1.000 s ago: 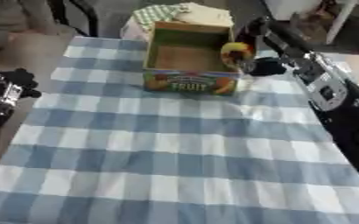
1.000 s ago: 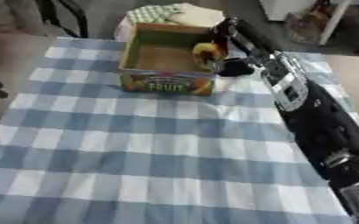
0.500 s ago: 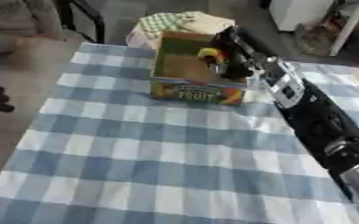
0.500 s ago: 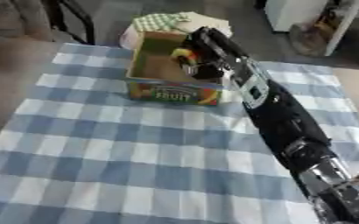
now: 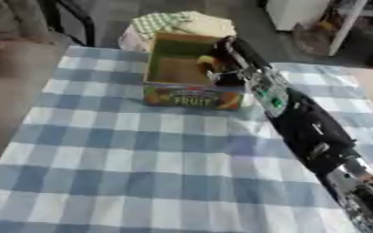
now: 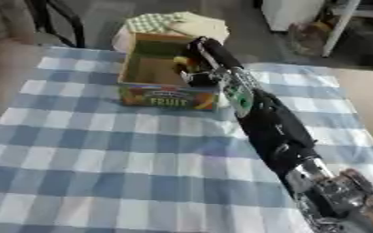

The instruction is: Pick up objects on the table and place them in the box.

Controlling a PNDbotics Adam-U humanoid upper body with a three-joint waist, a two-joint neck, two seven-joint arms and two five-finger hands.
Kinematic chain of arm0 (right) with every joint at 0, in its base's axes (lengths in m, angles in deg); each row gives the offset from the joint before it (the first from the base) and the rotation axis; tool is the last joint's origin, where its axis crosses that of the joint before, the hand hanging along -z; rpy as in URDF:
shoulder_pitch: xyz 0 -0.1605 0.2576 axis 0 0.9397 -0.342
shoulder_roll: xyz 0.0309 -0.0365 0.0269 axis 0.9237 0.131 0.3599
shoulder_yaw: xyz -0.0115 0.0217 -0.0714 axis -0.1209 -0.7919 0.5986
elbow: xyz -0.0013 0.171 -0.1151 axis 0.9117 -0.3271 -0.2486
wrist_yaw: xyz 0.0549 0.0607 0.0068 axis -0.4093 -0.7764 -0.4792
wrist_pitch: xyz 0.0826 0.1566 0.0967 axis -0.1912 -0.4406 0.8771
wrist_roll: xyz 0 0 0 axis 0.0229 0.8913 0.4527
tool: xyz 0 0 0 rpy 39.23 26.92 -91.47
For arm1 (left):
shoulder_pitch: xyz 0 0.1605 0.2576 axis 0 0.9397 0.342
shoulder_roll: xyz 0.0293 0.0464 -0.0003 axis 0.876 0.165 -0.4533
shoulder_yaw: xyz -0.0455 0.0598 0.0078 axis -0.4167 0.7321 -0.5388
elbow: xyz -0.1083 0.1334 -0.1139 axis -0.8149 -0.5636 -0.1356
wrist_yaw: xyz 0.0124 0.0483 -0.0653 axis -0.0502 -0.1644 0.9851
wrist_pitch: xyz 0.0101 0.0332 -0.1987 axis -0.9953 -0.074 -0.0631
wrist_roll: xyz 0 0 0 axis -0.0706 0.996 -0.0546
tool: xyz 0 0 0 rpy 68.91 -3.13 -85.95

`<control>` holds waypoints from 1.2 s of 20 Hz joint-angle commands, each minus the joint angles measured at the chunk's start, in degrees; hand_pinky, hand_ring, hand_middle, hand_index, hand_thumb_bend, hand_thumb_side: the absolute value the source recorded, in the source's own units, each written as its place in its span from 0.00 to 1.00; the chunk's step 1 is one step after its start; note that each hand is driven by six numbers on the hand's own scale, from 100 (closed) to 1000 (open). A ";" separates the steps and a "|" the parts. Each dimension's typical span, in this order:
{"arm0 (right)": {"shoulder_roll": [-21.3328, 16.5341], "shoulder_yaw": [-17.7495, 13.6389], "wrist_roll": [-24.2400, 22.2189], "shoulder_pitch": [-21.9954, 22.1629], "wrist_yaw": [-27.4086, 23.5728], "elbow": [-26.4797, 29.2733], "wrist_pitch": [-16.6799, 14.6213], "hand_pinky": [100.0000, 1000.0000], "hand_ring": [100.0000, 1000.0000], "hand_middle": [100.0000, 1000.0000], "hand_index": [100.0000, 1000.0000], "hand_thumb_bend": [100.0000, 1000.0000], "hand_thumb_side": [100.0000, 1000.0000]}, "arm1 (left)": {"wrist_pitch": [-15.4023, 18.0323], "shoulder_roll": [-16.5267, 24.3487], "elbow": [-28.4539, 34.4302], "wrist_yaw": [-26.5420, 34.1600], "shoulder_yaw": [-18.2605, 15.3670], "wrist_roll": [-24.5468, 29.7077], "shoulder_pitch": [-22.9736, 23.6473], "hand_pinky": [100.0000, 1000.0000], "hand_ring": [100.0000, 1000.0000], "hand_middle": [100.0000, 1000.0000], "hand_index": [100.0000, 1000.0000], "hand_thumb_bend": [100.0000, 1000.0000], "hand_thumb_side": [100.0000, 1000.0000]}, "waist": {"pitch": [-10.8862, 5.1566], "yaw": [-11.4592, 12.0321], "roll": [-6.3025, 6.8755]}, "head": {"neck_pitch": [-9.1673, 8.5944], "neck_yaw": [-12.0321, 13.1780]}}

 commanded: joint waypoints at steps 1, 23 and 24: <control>-0.83 -0.37 1.08 -1.17 2.10 0.20 0.31 0.89 0.76 0.73 0.83 0.00 0.00 | 0.05 0.38 1.31 -0.22 0.08 0.19 -0.96 0.79 0.55 0.52 0.65 0.25 0.61 | -0.77 -0.13 0.25 | -0.67 -0.10; -7.32 5.48 -17.83 4.25 -28.16 24.34 -3.27 0.83 0.70 0.71 0.86 0.00 0.08 | -0.44 1.12 0.77 -1.16 -1.96 -1.50 1.47 0.79 0.54 0.52 0.65 0.25 0.62 | -1.02 -8.51 0.33 | 0.14 4.34; -8.15 5.67 -19.70 5.65 -30.55 27.19 -3.29 0.82 0.69 0.70 0.86 0.00 0.08 | -0.51 1.11 0.78 -1.23 -2.17 -1.70 1.63 0.79 0.54 0.52 0.65 0.25 0.62 | -0.91 -9.34 0.30 | 0.08 4.76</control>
